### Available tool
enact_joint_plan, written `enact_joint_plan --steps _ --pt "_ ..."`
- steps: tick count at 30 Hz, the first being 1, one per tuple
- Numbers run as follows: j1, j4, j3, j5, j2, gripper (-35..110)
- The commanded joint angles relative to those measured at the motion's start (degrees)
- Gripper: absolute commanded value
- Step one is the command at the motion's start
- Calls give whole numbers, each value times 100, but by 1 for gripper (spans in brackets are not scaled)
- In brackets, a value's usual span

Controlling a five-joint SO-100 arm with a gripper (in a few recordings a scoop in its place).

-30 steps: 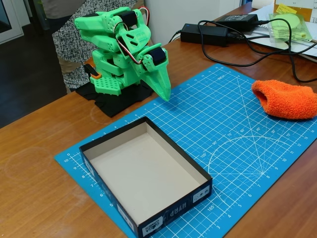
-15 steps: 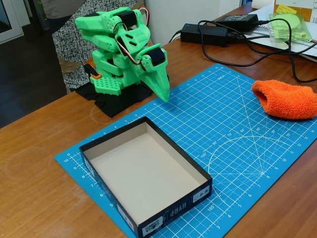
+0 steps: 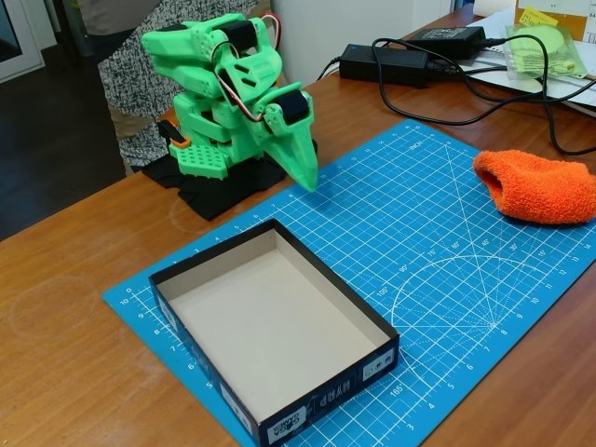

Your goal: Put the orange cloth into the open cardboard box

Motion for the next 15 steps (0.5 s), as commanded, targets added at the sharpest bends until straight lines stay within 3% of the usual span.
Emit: enact_joint_plan --steps 1,6,9,10,15 --pt "-62 167 -1389 -984 -176 -1" --pt "-721 492 -4395 -1573 -3507 2" --pt "-1441 773 -5555 -2048 -4711 19" --pt "-1635 888 -6275 -2039 -5528 31" --pt "-1951 642 -7383 -615 -7163 28"
